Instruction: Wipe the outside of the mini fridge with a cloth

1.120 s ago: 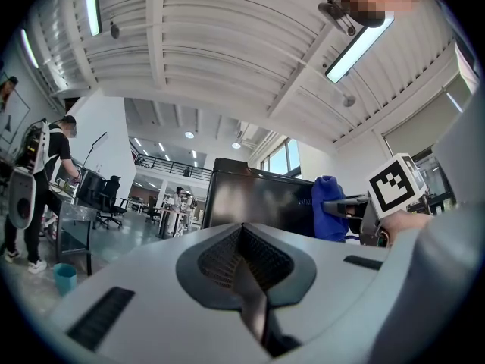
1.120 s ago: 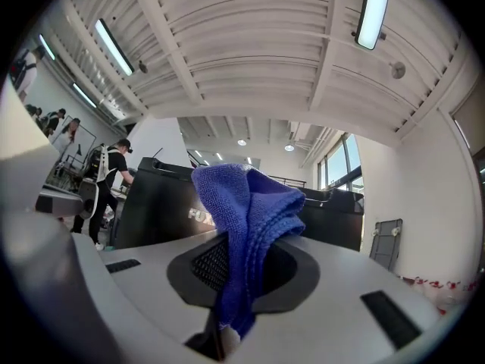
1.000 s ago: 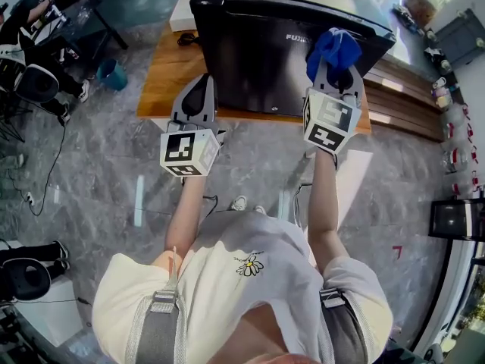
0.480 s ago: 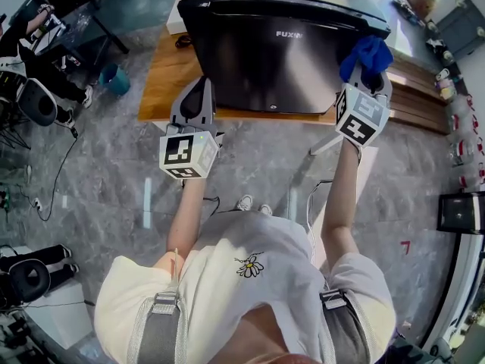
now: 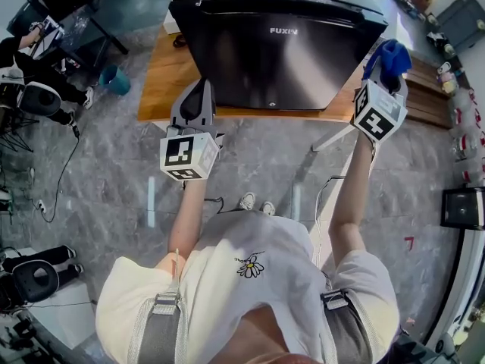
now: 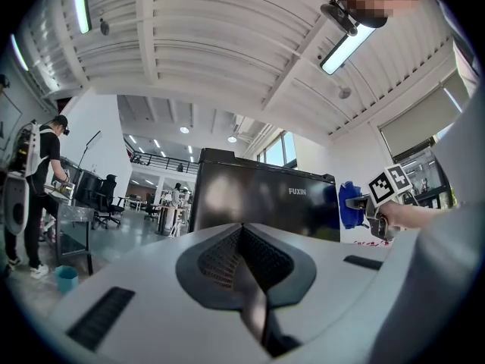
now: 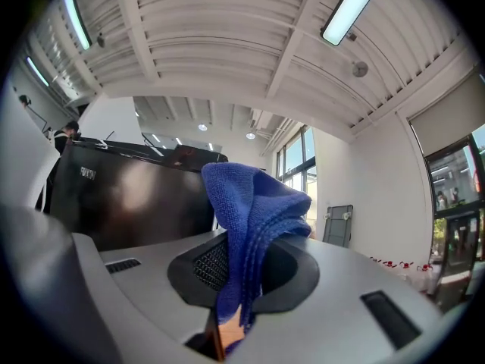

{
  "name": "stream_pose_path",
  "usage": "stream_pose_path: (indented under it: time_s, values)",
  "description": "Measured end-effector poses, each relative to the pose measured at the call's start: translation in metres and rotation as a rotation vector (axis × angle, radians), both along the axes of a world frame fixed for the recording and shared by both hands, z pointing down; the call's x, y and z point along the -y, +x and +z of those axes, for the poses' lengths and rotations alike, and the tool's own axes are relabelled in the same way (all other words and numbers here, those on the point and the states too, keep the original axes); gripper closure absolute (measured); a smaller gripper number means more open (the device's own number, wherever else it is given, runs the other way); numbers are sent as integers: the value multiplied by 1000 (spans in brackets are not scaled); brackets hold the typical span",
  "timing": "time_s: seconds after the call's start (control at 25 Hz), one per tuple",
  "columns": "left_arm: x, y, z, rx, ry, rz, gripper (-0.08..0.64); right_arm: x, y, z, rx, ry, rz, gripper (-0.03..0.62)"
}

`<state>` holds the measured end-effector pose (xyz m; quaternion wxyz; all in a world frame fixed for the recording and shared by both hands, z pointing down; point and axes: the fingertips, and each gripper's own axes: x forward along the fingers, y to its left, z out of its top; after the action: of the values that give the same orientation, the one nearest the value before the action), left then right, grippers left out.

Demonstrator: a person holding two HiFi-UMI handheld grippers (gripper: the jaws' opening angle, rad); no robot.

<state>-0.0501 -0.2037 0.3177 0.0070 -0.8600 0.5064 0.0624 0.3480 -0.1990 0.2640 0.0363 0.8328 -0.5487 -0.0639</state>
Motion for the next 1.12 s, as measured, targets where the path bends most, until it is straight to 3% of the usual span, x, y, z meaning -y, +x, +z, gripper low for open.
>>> stream_pose_path:
  time_s: [0.16, 0.32, 0.68, 1.12]
  values:
    - [3, -9, 2, -4, -8, -22, 555, -22, -37, -2, -3, 41, -86, 520]
    - [6, -24, 6, -12, -19, -48, 555, -30, -127, -2, -32, 62, -306, 520]
    - [13, -50, 9, -19, -15, -94, 555, 9, -320, 17, 48, 64, -741, 520]
    - [15, -96, 17, -44, -28, -169, 555, 67, -433, 30, -36, 6, -876, 520]
